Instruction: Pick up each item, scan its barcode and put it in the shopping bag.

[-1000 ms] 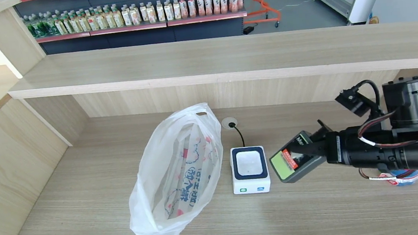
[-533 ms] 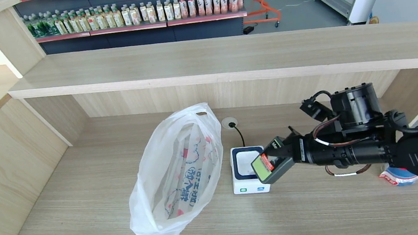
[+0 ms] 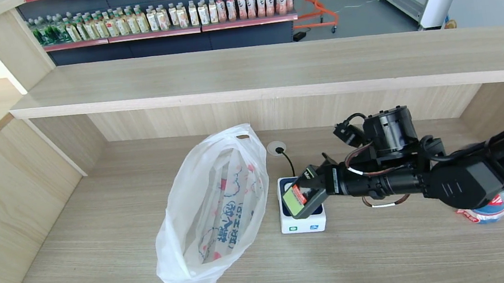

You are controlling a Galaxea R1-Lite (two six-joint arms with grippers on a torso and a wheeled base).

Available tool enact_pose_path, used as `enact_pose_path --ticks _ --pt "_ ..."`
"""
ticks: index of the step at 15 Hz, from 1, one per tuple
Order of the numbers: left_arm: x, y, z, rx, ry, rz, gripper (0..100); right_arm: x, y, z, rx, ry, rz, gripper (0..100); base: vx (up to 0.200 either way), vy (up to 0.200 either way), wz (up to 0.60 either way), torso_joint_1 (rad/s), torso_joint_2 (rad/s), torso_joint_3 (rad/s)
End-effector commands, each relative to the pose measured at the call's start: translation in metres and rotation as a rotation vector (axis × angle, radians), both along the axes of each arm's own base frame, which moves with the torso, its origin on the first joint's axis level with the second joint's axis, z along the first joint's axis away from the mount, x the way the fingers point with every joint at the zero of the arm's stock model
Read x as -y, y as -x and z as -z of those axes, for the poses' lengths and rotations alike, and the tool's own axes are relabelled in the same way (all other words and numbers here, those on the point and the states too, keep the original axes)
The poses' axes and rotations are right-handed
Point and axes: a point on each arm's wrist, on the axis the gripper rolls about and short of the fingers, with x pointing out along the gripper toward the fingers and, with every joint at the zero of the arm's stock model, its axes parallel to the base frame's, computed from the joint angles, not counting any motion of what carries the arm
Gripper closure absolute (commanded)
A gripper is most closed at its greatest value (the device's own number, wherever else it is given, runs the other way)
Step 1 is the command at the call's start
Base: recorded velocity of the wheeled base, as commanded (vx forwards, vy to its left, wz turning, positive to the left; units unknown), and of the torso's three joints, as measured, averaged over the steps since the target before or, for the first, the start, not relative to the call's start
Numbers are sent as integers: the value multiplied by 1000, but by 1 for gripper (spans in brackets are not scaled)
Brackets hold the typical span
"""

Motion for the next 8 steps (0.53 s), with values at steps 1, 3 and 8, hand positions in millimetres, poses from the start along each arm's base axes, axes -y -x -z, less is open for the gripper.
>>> enact_pose_path --ticks 1,3,8 --pt "0 0 0 0 0 0 0 -3 -3 15 -15 40 -17 100 0 0 0 0 0 0" --pt "0 0 0 0 0 0 0 -3 -4 15 -8 41 -20 100 0 0 0 0 0 0" --pt "0 0 0 0 0 0 0 17 39 -84 254 -105 -66 100 0 0 0 0 0 0"
